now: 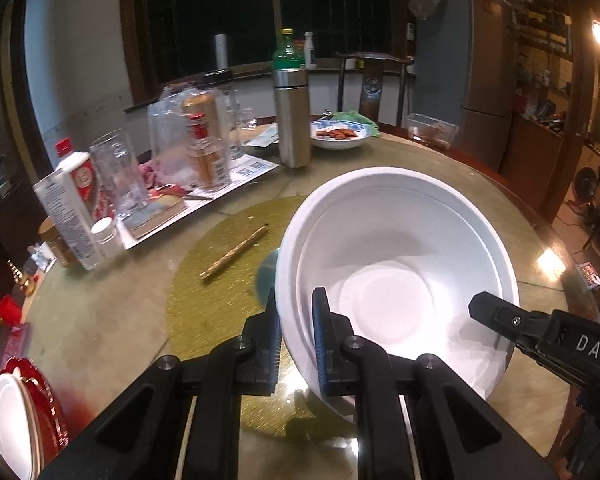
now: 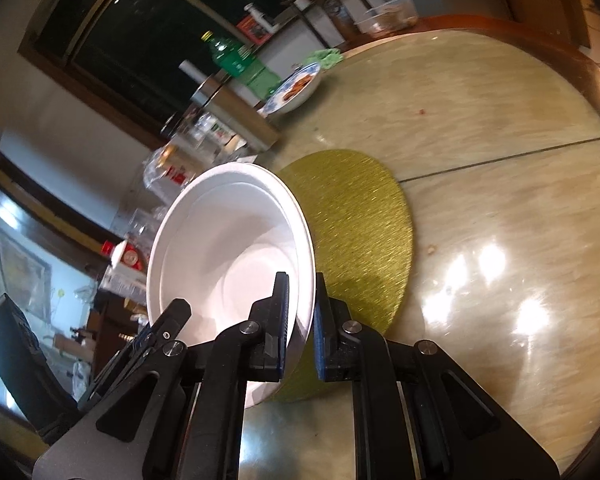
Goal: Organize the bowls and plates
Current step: 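Lift the white foam bowl with the right tool and carry it to the stack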
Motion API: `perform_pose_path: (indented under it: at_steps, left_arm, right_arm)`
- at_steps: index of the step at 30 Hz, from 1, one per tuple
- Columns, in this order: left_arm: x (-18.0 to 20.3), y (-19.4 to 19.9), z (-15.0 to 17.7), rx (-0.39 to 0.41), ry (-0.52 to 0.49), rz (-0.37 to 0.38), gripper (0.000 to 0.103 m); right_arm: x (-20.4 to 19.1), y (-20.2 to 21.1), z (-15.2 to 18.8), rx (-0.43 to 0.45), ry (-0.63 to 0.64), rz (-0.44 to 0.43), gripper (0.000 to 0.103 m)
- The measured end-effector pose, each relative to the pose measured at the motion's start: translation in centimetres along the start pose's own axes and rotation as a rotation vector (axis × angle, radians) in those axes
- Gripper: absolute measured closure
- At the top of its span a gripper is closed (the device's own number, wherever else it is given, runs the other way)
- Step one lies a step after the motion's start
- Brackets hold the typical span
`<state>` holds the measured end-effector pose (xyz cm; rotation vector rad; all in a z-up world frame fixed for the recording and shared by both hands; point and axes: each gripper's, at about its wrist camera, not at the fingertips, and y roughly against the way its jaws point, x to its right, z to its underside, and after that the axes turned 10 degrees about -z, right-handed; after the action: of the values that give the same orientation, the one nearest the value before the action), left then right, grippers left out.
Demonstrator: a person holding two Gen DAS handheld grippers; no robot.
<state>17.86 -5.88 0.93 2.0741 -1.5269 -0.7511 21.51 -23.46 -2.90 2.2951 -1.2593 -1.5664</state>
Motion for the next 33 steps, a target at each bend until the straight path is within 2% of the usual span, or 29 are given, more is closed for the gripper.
perform_pose_path:
  at_steps: [15,22,33]
  left_arm:
    - [-6.3,3.0,3.5,-0.013,0.078,-0.120,0.090]
    - [-9.4,4.3,4.8,-0.015,0.117,-0.117,0.090]
    - [-15.5,5.9,6.7,-0.008,0.213,-0.072,0.090]
  right_arm:
    - [-4.4,-2.8,3.9,-0.156,0.141,-0.109,0.093]
    - [-7.3,-3.4,6.1,-0.185,0.220,-0.098,0.093]
    - [-11.7,-3.9,9.9,-0.193,0.262,-0.098,0.093]
